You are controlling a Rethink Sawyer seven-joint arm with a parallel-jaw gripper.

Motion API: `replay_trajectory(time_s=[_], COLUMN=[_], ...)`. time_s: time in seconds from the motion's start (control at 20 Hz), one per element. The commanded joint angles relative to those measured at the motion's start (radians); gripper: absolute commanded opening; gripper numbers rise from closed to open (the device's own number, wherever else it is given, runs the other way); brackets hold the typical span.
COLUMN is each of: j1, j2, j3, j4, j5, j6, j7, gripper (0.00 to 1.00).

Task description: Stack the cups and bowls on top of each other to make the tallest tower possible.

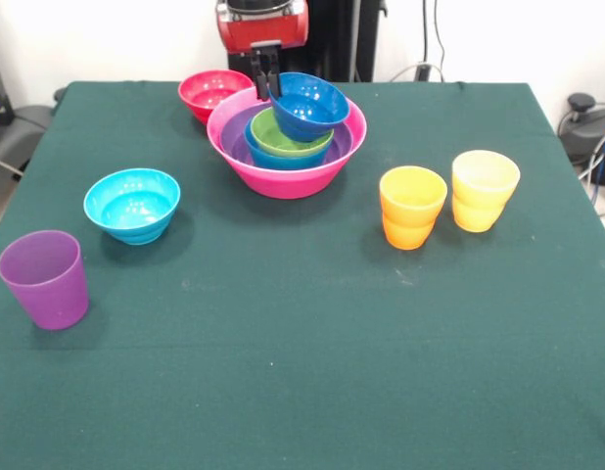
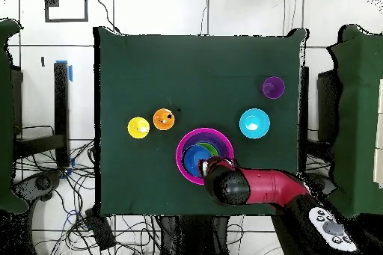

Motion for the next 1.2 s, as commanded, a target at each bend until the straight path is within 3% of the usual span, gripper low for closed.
replay_trajectory(time_s=[0.05,0.95,1.1,1.15,1.2], j1=[0.045,0.042,0.017,0.013,0.011], j2=[0.059,0.018,0.016,0.016,0.015], j3=[-0.015,-0.003,0.028,0.033,0.035], j4=[-0.048,-0.045,-0.042,-0.043,-0.043], j5=[-0.072,-0.056,-0.056,-0.056,-0.057], j6=[-0.071,-0.029,-0.036,-0.033,-0.035], j7=[0.076,0.05,0.032,0.027,0.025], gripper=[0.0,0.0,0.0,1.0,1.0])
